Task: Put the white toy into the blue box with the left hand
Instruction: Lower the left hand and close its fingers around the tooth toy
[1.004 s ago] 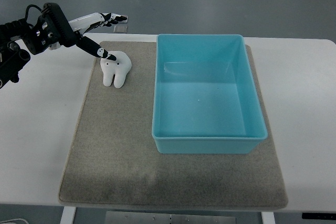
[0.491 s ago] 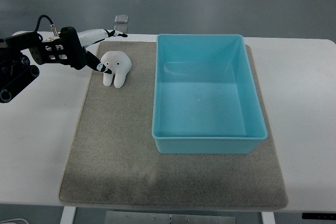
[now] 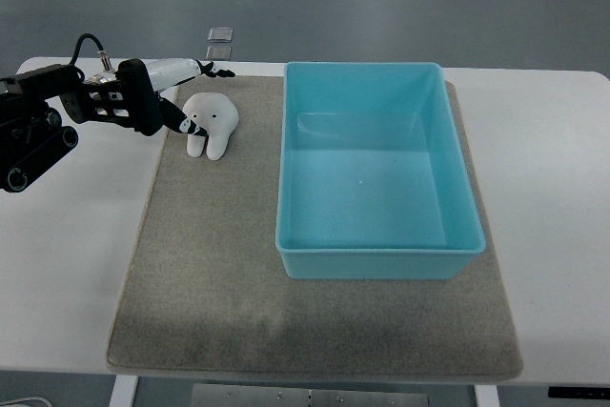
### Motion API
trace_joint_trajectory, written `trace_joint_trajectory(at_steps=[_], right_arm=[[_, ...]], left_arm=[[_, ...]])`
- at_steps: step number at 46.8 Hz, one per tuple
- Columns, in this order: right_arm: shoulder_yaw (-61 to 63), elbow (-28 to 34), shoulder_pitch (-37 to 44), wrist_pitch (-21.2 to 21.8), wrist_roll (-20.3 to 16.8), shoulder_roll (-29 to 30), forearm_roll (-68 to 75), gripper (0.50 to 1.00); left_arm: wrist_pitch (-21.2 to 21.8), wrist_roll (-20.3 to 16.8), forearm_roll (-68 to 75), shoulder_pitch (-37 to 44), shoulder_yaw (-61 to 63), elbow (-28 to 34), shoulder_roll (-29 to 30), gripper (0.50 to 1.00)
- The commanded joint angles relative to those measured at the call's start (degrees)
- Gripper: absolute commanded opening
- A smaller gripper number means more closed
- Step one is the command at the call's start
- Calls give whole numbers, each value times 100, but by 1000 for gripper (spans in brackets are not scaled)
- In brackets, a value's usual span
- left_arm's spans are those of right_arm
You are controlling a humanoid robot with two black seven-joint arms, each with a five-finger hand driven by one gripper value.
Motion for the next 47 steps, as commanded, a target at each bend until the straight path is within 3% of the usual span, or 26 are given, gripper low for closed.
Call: trace_joint_trajectory(at_steps=[1,11,18,25,31,33,47], right_arm=[[0,-1,0,0,0,0,0,936],[0,-1,0,0,0,0,0,936],[0,8,0,0,0,0,0,938],[0,-1,0,0,0,0,0,936],[0,-1,0,0,0,0,0,936],[0,-1,0,0,0,0,0,936],[0,-1,0,0,0,0,0,936]], left_arm=[[9,1,4,0,56,0,-9,834],[44,1,4,0,126,0,-1,810],[44,1,13,0,162,0,17,701],[44,-8,13,9,179,0,43,660],[44,-8,13,0,232,0,43,564],[44,-8,4,0,232,0,43,500],[185,-8,-93,-298,127,-18,43,500]])
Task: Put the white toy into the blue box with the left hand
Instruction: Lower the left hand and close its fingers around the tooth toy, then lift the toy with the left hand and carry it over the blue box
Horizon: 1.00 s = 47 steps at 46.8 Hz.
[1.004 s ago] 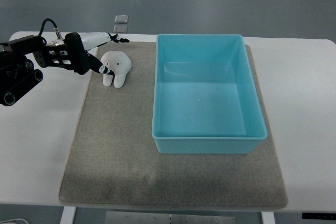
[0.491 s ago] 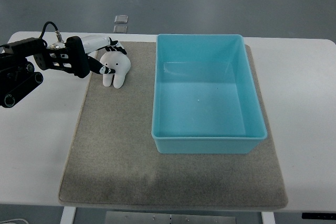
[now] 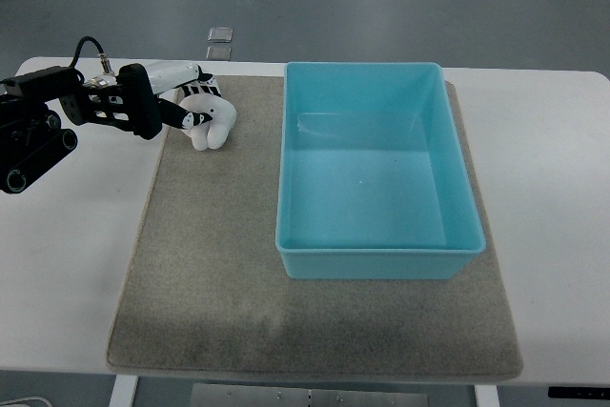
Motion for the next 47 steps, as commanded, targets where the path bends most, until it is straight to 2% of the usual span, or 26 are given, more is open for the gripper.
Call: trace_joint_trajectory(at_steps=[1,9,18,22,31,37,43,47], right_arm=[[0,-1,0,0,0,0,1,936],[0,8,0,0,0,0,1,936],[0,-1,0,0,0,0,1,936],[0,-1,0,0,0,0,1,936],[0,-1,0,0,-9,0,1,936],[0,-1,0,0,0,0,1,936],[0,8,0,0,0,0,1,936],[0,-1,0,0,0,0,1,936]], left_arm=[[10,-3,-44,-234,-42,-19,1,500],[1,-3,-70,-814,-51,-344,-25,500],[-78,14,-158,-1219,-24,-1126,-78,500],[-96,14,-141,-1236,46,-1320,-376,500],[-474,23,-132,-1157,274,-1382,-938,500],[-474,40,-132,-1122,687,-1382,-1317,500],[-456,67,-97,-1061,959,-1347,-1396,500],[-404,67,-88,-955,1101,-1312,-1431,565]])
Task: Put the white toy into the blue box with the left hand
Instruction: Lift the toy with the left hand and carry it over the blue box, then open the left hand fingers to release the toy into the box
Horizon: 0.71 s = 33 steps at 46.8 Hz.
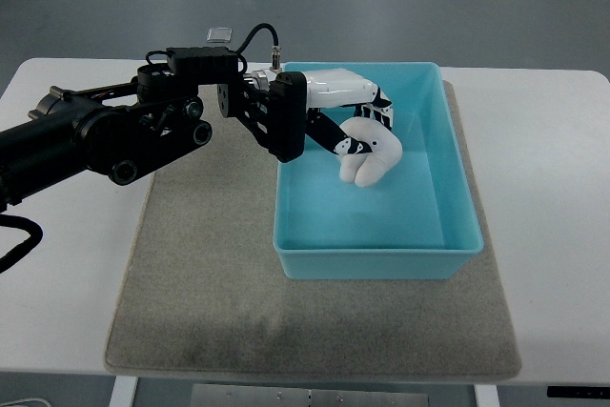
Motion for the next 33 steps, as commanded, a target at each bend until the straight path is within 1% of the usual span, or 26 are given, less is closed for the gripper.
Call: trace_joint_trajectory(at_steps=[1,4,7,8,11,12,14,15,18,21,26,30,33], right_arm=[[0,-3,1,0,2,0,0,936],[0,-3,1,0,2,0,0,936],[0,6,1,0,2,0,0,936],[0,-3,1,0,2,0,0,936],[0,-3,1,0,2,0,0,936],[0,-3,1,0,2,0,0,936],[0,6,1,0,2,0,0,936],[0,-3,1,0,2,0,0,936],[0,6,1,0,2,0,0,936],[0,-3,1,0,2,0,0,936],[0,-3,1,0,2,0,0,936],[0,-3,1,0,2,0,0,936],[0,-3,1,0,2,0,0,936]], left_arm=[[31,2,5,91,96,25,-34,593],[40,2,-38,117,87,25,-34,705],[40,2,-56,135,87,25,-34,773],[40,11,-65,135,87,25,-25,784],[40,2,-74,135,87,25,1,889],[49,2,-74,135,78,25,10,917],[49,11,-74,135,43,25,28,962],[49,2,-74,135,34,25,28,975],[58,2,-82,143,17,25,37,992],[84,2,-117,161,8,16,45,992],[251,2,-319,258,-53,-1,54,992],[426,2,-872,266,-290,-1,80,992],[471,-7,-1504,301,-554,-1,142,992]])
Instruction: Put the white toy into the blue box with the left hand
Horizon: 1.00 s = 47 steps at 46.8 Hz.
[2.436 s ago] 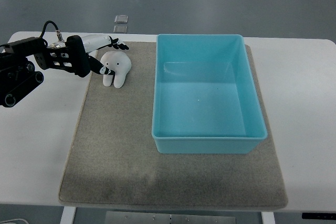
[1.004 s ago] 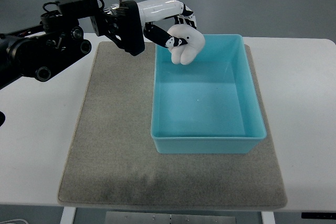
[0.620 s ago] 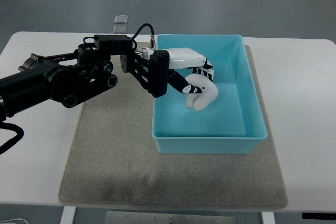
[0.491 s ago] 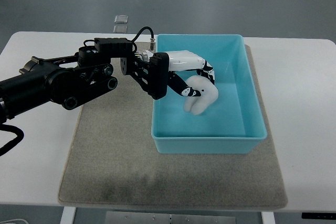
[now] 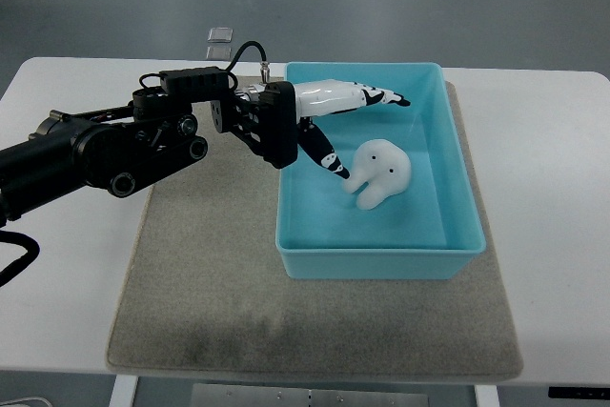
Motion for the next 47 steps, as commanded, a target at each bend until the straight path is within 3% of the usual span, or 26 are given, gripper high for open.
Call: trace_joint_trajectory(at_steps=[1,21,29,40,47], right_arm=[[0,-1,0,0,0,0,0,936],[0,-1,0,0,0,0,0,936],[0,8,0,0,0,0,0,936],[0,-1,0,0,0,0,0,936],[0,-1,0,0,0,0,0,936]], left_arm=[[57,-7,-836,70,-341,0,75,992],[39,2,-3966,404,-1871,17,426,992],[118,2,-4590,466,-2029,158,558,994],[-181,37,-6839,940,-2575,281,751,994],[-163,187,-7509,1204,-2583,368,1050,994]])
